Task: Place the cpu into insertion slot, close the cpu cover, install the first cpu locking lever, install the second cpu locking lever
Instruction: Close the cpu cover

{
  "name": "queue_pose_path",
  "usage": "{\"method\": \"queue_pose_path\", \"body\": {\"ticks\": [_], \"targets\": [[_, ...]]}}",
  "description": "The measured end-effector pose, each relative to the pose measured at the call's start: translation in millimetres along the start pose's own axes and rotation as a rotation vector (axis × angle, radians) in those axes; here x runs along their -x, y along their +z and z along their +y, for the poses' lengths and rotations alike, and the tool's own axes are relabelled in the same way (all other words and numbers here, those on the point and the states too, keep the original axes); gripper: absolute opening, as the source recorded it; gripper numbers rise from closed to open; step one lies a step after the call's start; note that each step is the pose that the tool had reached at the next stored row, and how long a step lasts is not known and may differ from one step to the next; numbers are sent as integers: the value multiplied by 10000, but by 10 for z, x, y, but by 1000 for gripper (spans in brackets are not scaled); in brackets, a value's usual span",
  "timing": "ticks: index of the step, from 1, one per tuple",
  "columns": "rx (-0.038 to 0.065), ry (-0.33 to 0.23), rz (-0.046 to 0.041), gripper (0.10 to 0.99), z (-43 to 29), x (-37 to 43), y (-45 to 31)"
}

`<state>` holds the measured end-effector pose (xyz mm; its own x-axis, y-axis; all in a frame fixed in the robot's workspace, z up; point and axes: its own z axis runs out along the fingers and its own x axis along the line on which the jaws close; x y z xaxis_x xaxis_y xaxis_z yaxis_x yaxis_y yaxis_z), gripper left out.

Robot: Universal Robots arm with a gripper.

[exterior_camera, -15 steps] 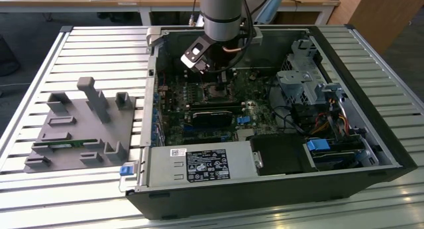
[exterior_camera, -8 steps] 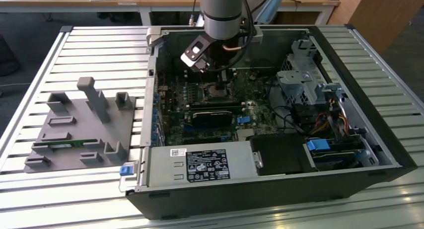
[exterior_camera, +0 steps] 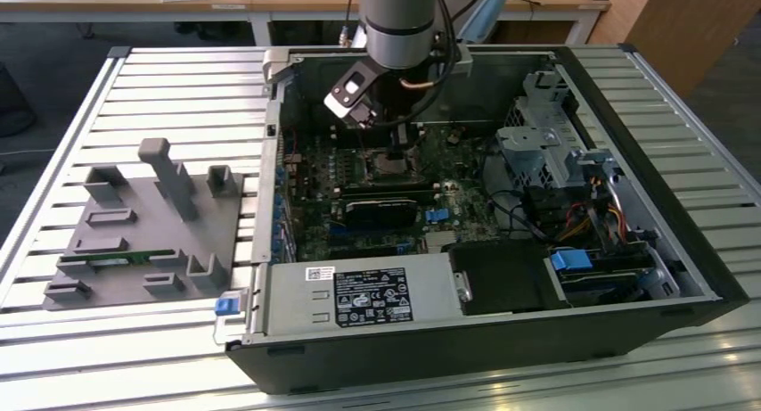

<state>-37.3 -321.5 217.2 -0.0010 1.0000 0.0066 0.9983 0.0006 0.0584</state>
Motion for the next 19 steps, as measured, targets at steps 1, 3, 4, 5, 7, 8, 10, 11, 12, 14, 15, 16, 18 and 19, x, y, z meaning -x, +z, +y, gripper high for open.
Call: {"method": "queue_pose_path", "body": {"ticks": [1, 3, 4, 5, 7, 8, 10, 11, 12, 14, 15, 16, 18, 19], "targets": [[-4, 0, -1, 114, 1, 0, -13], [-6, 1, 21, 114, 2, 0, -31], [-6, 2, 66, 114, 3, 0, -36], [-8, 5, 88, 114, 2, 0, -41], [-8, 6, 94, 114, 3, -1, -42], [-10, 6, 94, 114, 2, 0, -45], [-10, 6, 97, 114, 3, 0, -55], [-10, 6, 97, 114, 3, 0, -62], [-10, 5, 97, 114, 4, 0, -70], [-9, 5, 98, 114, 5, 0, -88], [-10, 5, 98, 114, 5, 0, -97], [-10, 6, 98, 114, 5, -1, -104], [-9, 6, 98, 114, 5, -1, -114], [-9, 6, 98, 114, 6, -1, -120]]}}
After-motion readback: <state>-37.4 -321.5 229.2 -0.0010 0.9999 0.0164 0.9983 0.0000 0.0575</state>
